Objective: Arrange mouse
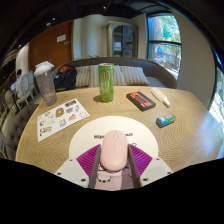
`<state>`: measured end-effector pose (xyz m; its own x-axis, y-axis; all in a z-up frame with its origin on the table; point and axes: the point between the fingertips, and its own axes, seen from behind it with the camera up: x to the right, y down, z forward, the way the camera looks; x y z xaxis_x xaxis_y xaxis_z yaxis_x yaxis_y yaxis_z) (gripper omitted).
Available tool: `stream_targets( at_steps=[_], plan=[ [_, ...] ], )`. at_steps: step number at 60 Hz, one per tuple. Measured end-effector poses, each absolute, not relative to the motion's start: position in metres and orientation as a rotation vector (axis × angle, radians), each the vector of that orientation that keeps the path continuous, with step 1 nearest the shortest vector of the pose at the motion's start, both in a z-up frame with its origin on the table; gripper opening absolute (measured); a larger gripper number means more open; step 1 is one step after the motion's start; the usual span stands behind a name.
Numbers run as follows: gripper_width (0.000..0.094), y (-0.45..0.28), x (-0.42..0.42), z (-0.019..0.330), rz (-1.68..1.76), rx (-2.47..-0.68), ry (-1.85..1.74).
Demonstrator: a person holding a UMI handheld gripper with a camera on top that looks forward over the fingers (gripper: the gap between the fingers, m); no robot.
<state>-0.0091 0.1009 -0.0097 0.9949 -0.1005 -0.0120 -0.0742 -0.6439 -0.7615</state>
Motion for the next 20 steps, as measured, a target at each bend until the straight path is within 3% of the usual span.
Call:
stream_targets(
  at_steps=[3, 6, 9, 20],
  plan=[
    [0.0633, 0.092, -0.011, -0.010, -0.021, -2.333, 0.145],
    [0.0905, 0.081, -0.014, 0.001, -0.009, -2.347, 0.149],
    [0.0832, 0.070, -0.016, 0.021, -0.018, -2.336, 0.135],
    [0.0849, 0.002, -0.008, 0.080, -0.064, -2.352, 0.137]
  ],
)
